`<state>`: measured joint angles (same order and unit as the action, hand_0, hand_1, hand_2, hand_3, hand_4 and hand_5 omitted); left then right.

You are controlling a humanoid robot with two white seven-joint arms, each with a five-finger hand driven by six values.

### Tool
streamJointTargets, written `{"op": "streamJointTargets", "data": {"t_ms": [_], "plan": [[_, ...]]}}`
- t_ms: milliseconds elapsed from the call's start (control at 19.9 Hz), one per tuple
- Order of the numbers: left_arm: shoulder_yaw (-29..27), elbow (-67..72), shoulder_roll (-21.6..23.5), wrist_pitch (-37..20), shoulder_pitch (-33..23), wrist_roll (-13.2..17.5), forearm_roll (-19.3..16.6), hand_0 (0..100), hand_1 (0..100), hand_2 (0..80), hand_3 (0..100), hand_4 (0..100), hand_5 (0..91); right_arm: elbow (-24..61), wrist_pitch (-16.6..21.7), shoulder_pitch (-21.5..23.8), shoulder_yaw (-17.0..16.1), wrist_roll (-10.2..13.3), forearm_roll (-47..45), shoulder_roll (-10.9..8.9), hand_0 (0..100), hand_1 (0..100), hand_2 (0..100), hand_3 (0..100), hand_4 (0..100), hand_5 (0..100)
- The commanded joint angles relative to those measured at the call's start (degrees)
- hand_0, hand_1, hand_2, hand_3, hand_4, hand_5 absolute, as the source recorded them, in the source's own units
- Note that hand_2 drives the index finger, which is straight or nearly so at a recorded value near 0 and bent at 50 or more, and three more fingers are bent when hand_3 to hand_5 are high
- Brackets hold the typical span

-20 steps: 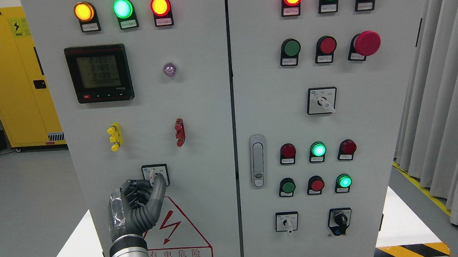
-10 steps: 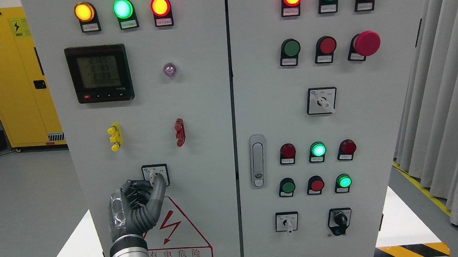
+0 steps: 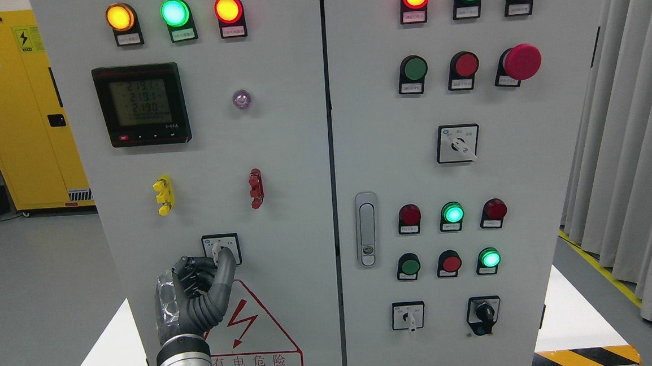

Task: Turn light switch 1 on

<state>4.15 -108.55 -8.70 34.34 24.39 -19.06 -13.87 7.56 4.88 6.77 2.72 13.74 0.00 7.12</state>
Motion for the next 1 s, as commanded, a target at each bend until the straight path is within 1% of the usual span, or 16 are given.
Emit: {"op": "streamJointTargets", "data": {"t_ms": [0,652,952], "plan": [[0.0,0.0,0.0,0.0,0.0,0.1,0.1,51,57,63.5,90,92,84.9,0.0,0.0,0.0,0.0,0.0,-1.7,0.0,0,50,4,0,0,0],[0.1,0.1,0.0,0.0,0.0,0.1,0.2,54,56,63.8,90,92,85.0,0.0,0.0,0.0,0.0,0.0,-1.7,0.0,0,50,4,0,0,0],[0.1,0.1,0.0,0.0,0.0,0.1,0.2,57,55,63.7,90,92,85.1,0.0,0.0,0.0,0.0,0.0,-1.7,0.0,0,50,4,0,0,0]]}}
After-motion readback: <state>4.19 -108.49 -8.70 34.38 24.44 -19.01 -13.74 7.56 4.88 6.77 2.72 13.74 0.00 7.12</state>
